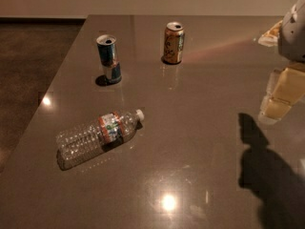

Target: Pick water bottle

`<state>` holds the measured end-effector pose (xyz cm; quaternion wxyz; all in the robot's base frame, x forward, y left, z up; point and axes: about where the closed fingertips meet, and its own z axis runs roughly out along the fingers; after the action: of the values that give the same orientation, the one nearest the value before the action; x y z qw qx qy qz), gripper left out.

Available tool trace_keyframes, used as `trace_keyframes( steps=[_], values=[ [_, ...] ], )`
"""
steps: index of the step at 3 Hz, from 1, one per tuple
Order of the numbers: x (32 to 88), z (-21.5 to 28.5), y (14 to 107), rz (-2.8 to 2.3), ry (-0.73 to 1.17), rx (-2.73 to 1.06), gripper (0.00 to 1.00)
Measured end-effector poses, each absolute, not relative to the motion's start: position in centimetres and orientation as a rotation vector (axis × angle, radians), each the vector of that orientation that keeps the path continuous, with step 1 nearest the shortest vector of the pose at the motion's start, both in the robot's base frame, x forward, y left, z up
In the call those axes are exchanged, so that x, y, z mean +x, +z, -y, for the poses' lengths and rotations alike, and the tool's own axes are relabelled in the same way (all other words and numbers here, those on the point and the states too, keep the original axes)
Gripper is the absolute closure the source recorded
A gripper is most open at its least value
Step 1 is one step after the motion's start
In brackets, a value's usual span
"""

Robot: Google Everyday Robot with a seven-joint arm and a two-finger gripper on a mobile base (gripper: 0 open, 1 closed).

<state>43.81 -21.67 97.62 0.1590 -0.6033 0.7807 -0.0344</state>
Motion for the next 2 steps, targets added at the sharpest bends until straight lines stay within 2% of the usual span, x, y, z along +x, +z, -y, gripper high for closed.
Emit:
trace_keyframes(
  steps=[2],
  values=[
    [43.96,20.76,98.06,-2.197,-0.078,-1.758,0.0]
  ],
)
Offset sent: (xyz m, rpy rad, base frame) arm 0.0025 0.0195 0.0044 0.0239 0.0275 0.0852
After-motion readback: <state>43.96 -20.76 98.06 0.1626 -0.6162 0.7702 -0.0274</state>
